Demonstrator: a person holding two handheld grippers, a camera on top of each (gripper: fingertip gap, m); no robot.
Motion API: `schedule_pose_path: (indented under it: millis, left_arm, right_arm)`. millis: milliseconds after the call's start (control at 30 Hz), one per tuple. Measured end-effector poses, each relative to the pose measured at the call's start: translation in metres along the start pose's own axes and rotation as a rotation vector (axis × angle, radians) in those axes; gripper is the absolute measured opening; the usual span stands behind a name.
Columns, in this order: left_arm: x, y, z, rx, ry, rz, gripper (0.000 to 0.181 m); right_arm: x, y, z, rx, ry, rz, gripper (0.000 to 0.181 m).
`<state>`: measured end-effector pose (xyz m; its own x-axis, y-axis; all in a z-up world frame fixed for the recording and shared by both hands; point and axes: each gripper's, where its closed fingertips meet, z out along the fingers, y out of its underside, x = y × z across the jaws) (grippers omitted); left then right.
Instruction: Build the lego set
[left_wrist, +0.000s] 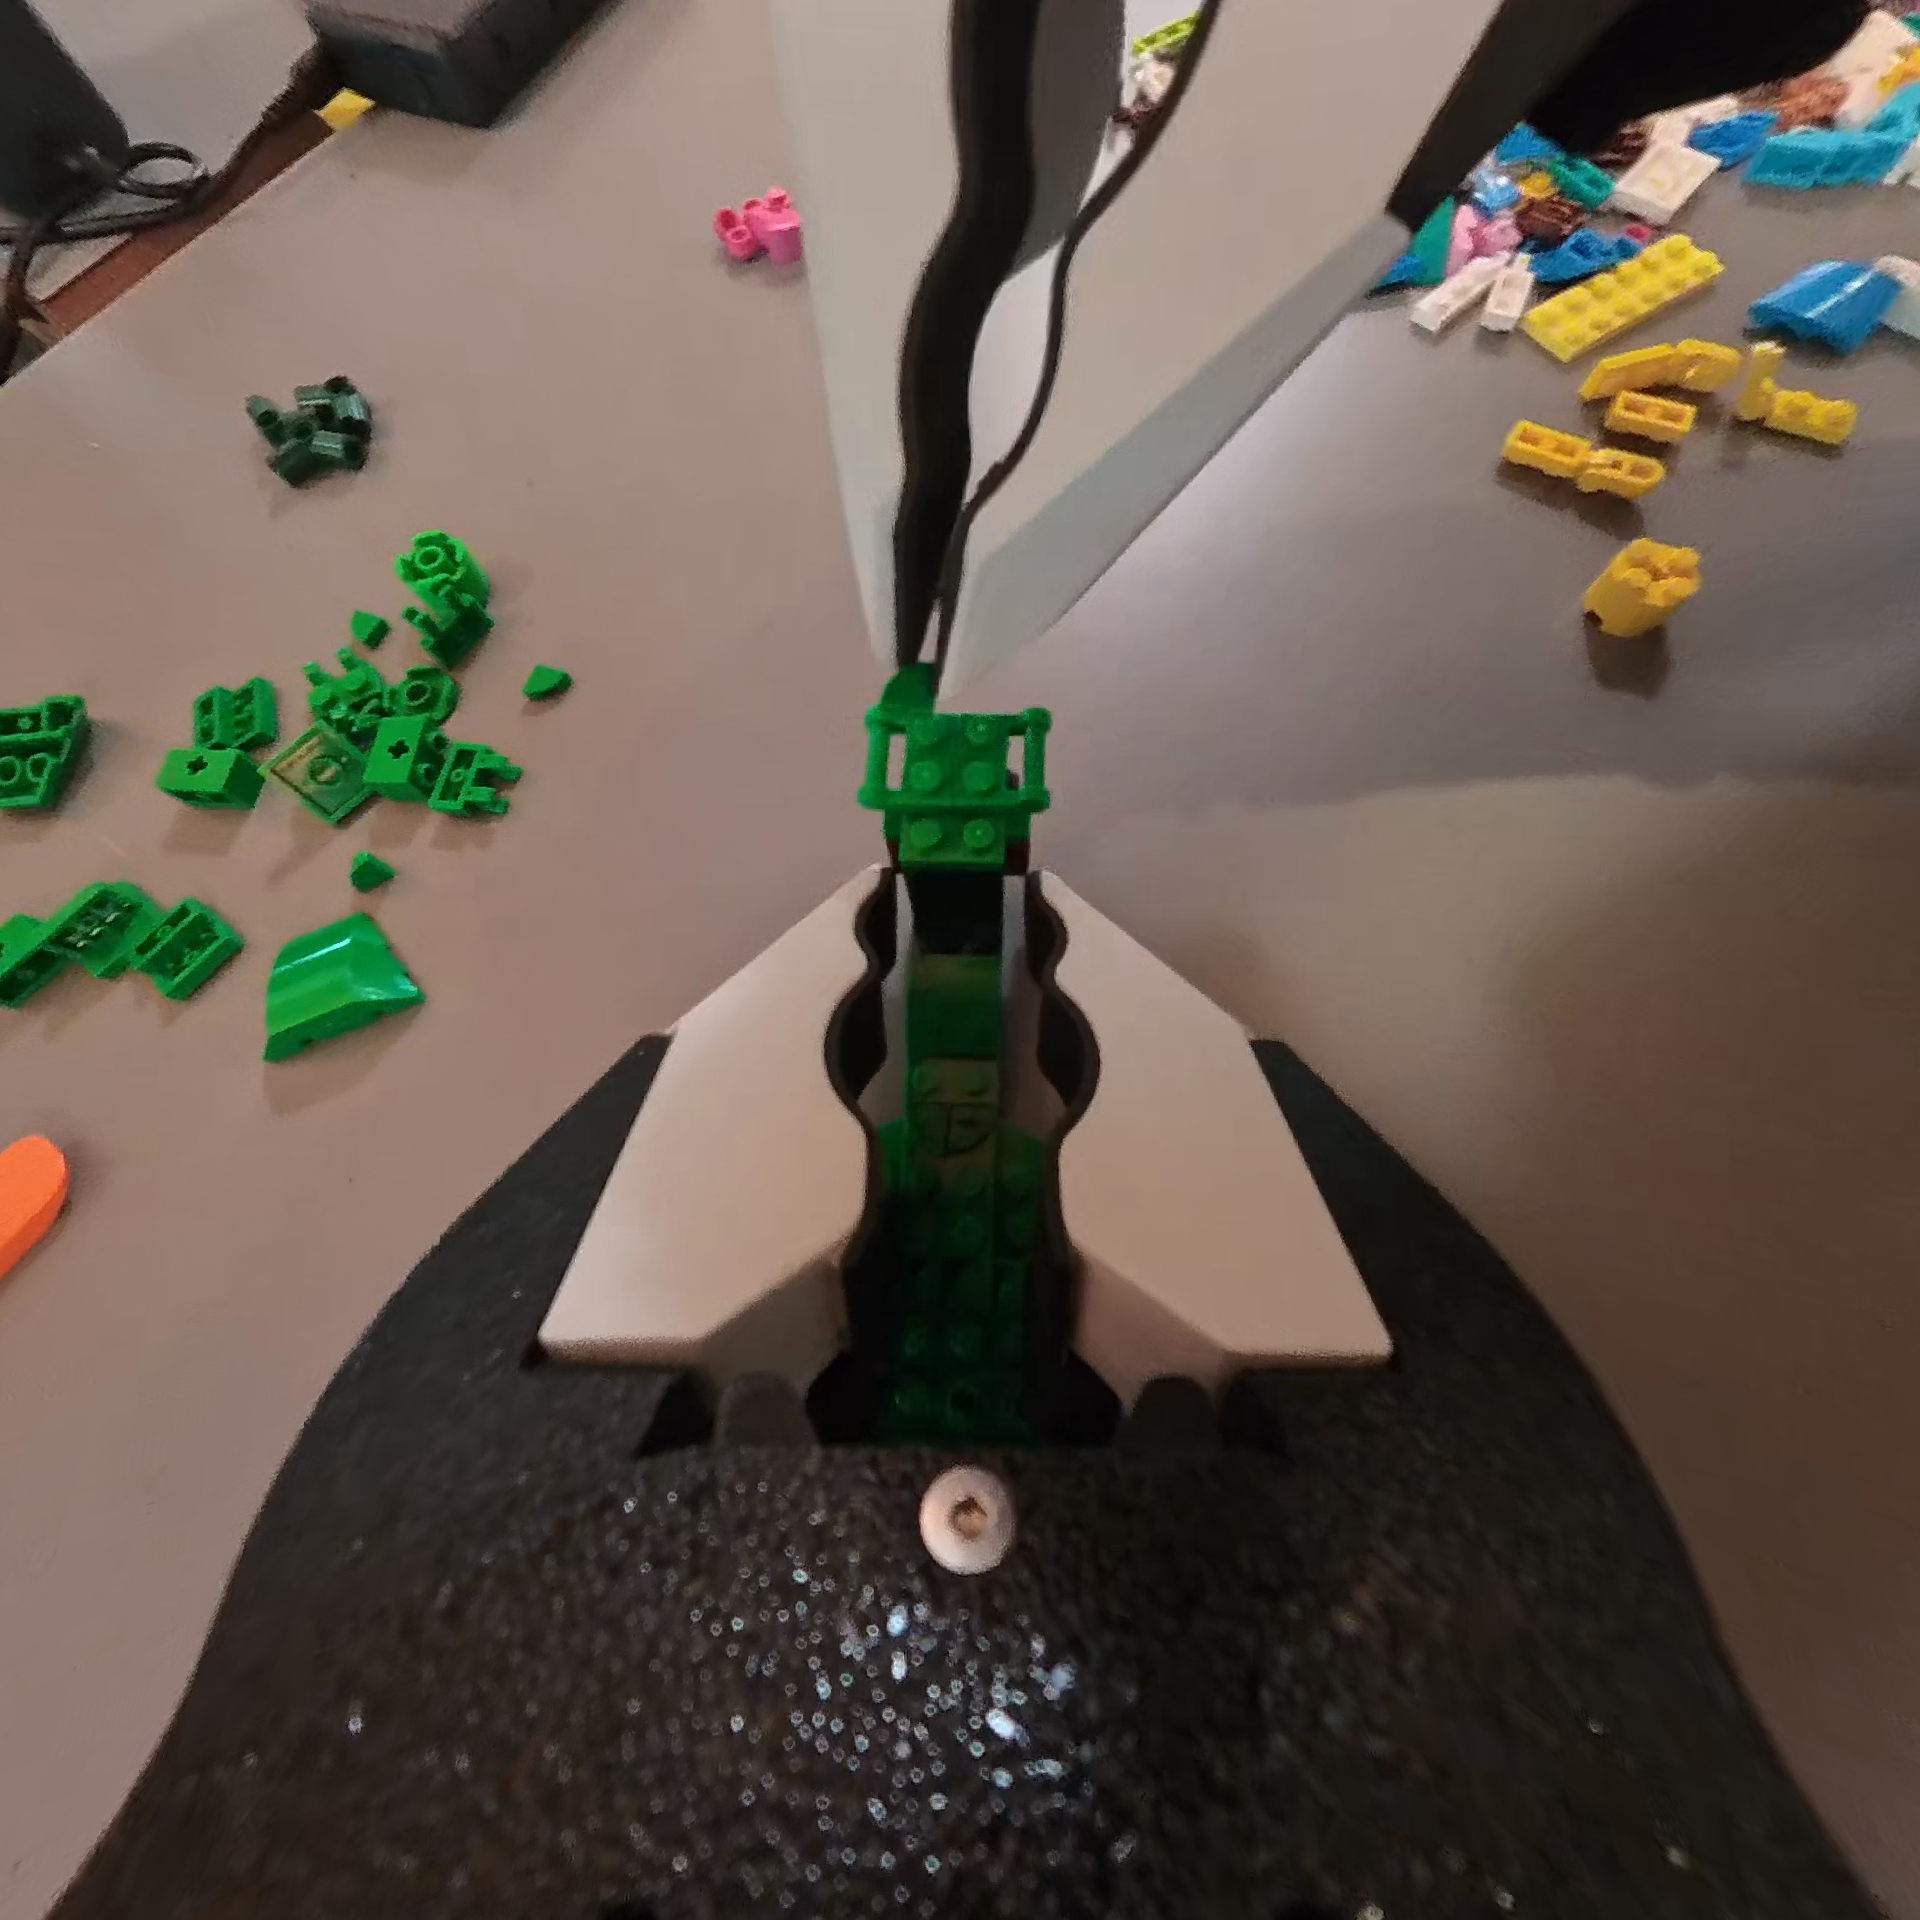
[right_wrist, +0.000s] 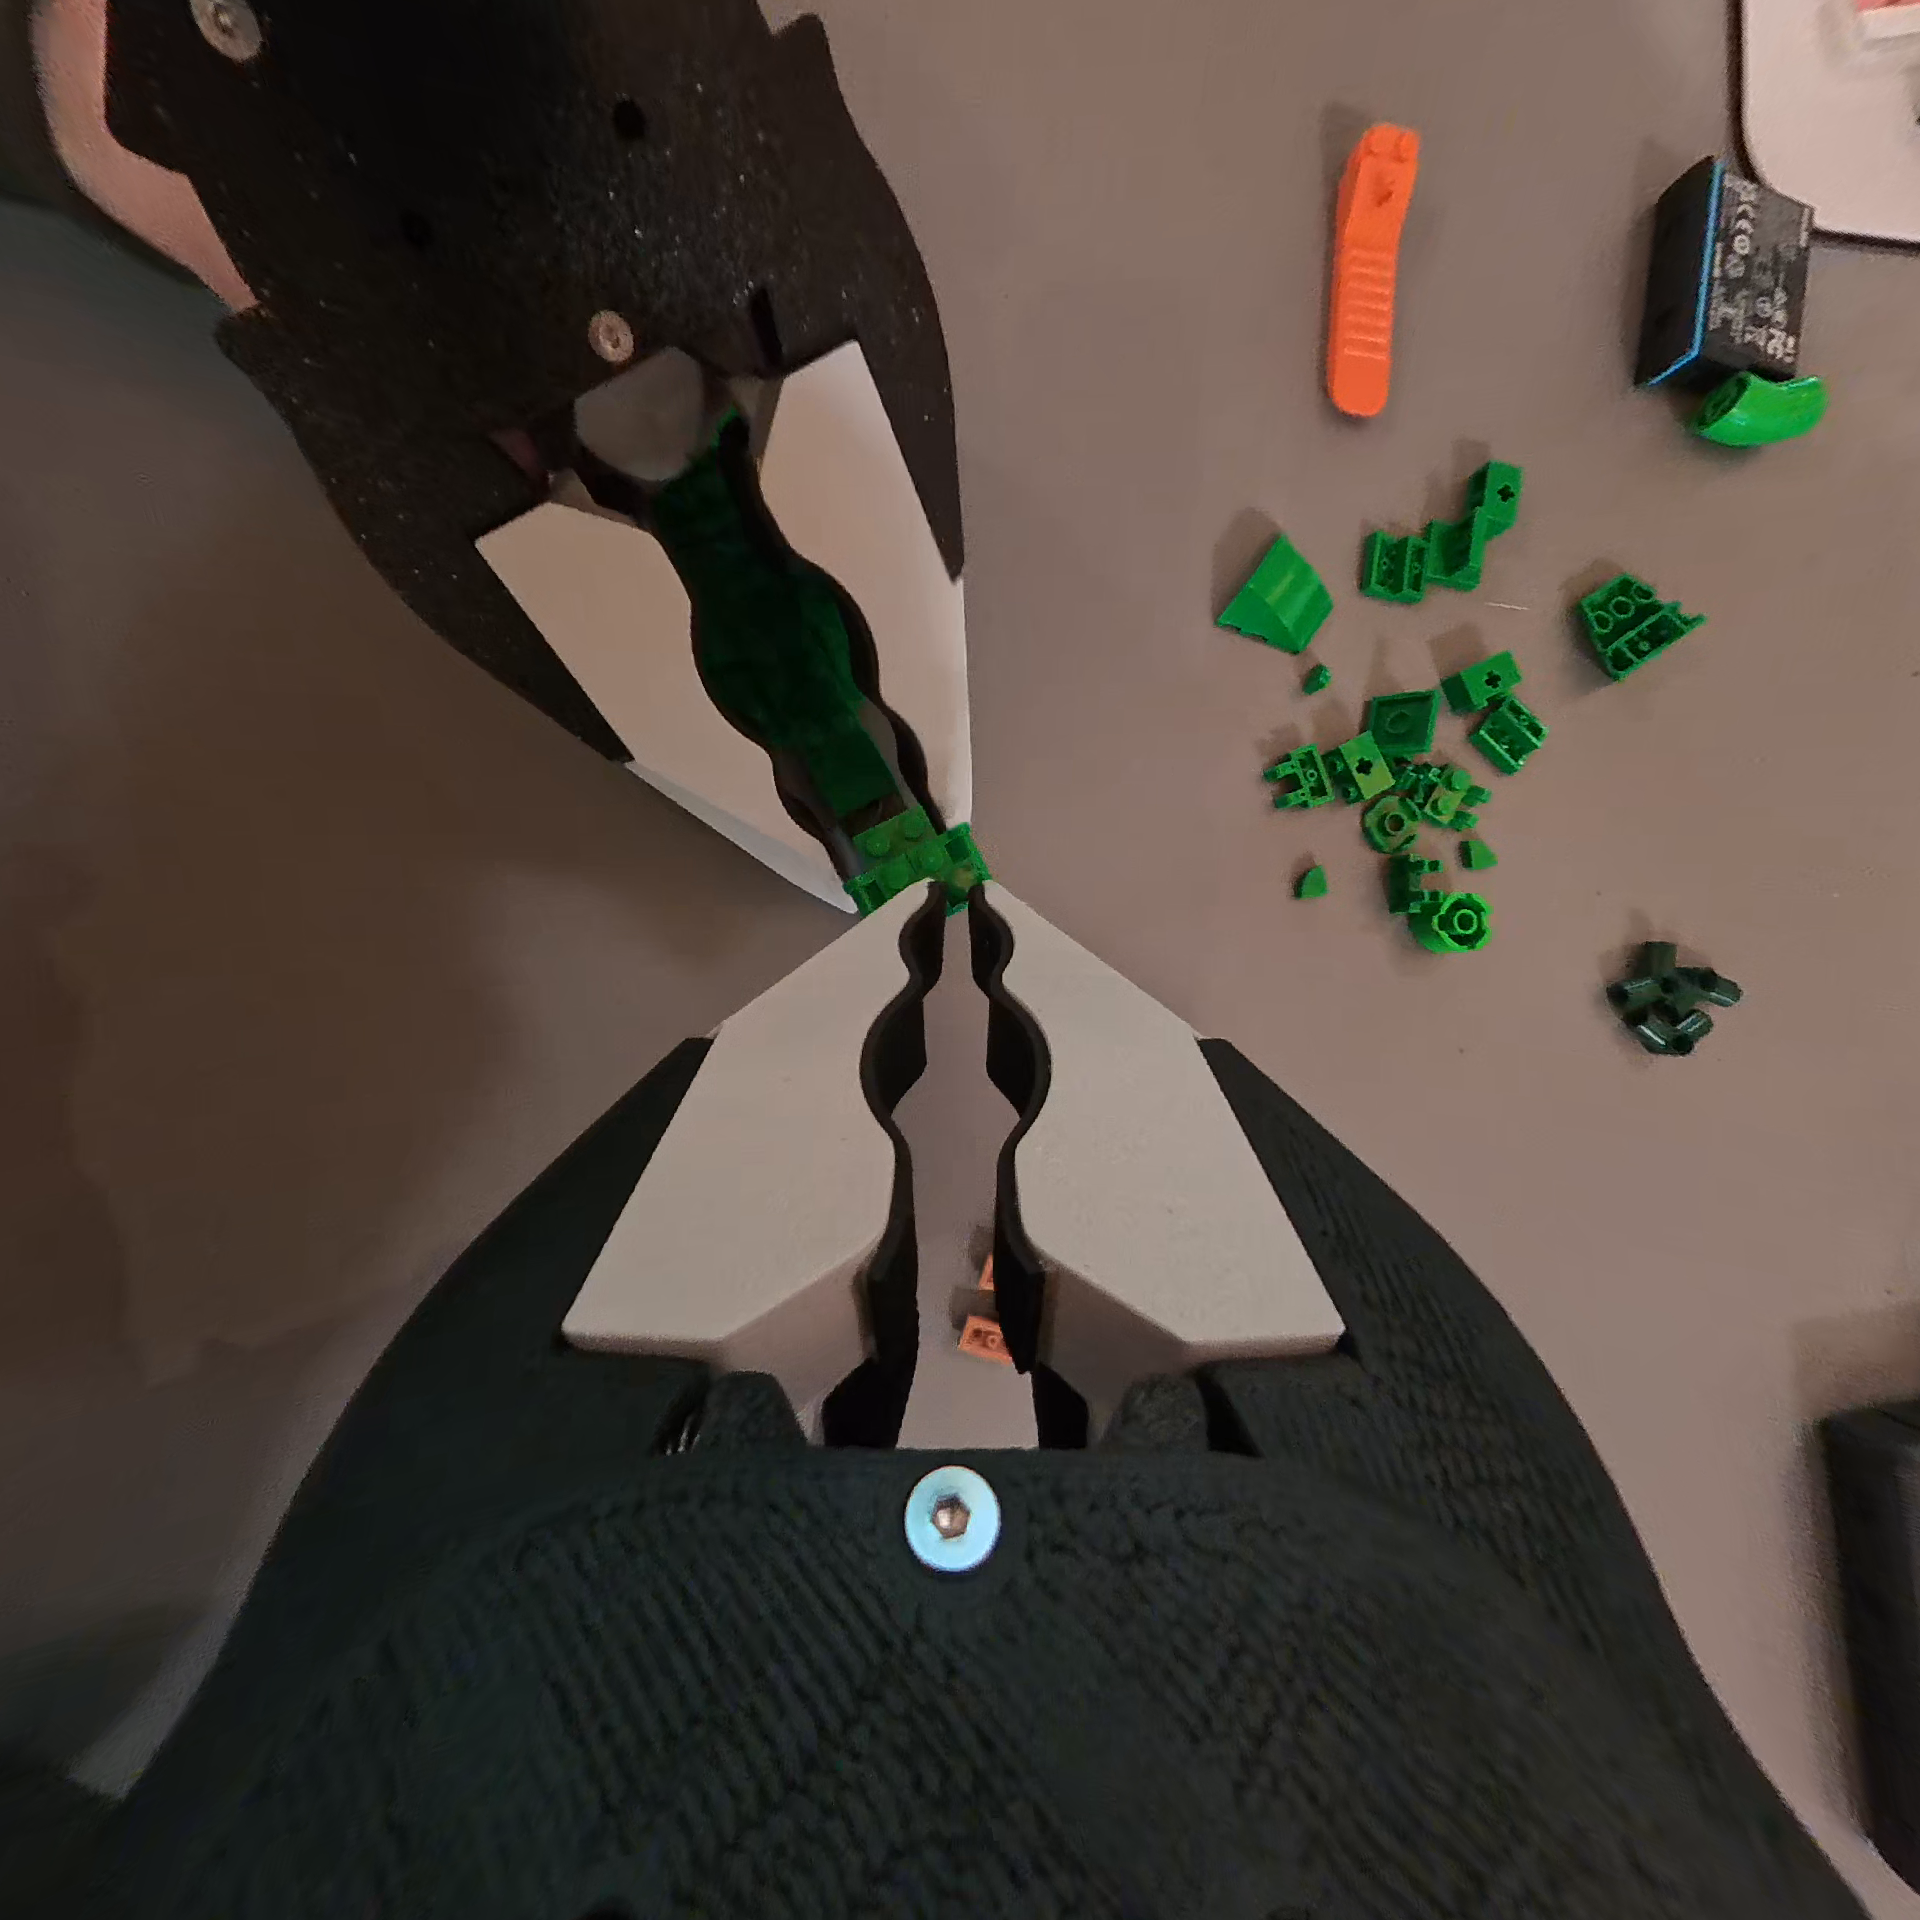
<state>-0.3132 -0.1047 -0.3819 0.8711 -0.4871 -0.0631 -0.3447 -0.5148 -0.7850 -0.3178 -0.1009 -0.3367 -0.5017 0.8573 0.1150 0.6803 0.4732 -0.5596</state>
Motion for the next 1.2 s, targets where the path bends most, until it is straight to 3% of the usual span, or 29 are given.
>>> schedule_pose_path:
  millis: [300, 1200]
  left_arm:
    - [0.0039, 0.0011, -0.0010, -0.008, 0.039, 0.016, 0.022]
    - [0.0057, 0.0016, -0.0020, -0.015, 0.053, 0.025, 0.018]
  right_arm:
    - [-0.0075, 0.0094, 0.0046, -0.061, -0.043, -0.001, 0.002]
    - [-0.0079, 0.0069, 0.0003, -0.039, -0.052, 0.024, 0.002]
